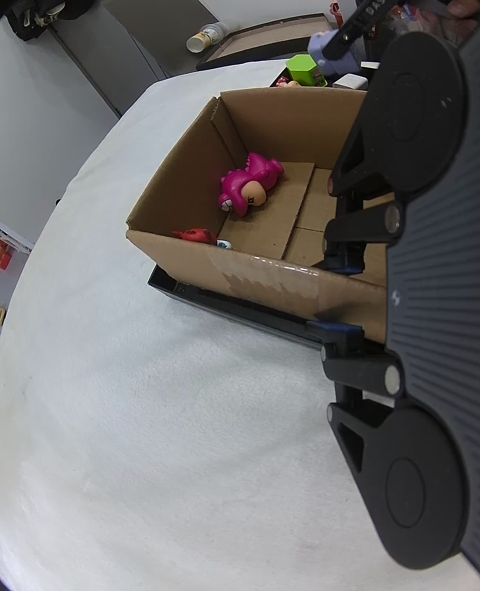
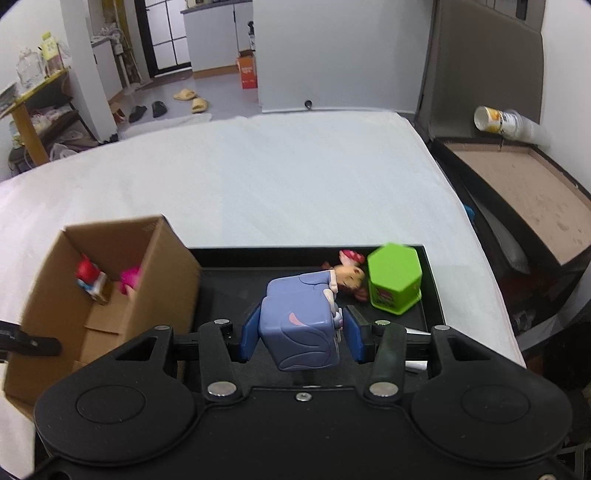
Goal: Organize rigid objects
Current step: 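Lower the right gripper onto the lavender cube figure and grasp it, then carry the lavender cube figure into the box and open the right gripper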
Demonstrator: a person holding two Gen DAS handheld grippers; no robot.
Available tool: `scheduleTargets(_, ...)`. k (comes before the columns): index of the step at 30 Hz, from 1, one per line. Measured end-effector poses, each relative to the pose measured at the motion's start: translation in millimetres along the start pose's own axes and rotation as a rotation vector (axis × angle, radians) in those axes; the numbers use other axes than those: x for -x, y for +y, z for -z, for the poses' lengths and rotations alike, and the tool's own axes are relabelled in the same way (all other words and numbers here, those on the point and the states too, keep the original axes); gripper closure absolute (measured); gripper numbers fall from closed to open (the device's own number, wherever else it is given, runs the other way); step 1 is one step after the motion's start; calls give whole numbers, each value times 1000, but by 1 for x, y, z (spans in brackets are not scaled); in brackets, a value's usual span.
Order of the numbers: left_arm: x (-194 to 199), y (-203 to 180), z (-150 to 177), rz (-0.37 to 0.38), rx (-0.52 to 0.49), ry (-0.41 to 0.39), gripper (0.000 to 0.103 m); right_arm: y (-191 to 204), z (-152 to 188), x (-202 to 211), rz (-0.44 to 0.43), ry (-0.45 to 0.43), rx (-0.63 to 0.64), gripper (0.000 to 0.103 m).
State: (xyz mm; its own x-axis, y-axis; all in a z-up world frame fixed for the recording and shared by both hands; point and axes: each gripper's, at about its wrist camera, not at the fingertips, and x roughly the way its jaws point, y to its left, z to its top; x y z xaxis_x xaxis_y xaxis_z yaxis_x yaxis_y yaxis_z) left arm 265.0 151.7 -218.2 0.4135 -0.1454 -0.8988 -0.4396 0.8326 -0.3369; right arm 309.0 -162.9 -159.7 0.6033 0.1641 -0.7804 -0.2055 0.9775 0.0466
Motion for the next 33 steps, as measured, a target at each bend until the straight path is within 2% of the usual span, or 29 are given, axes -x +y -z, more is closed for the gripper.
scheduleTargets(18, 1, 4, -1, 19, 4, 9, 80, 45, -31, 37, -110, -38, 40, 57)
scheduleTargets(33, 1, 5, 1, 35, 2, 13, 80, 104, -38, 25, -266, 1, 91, 57)
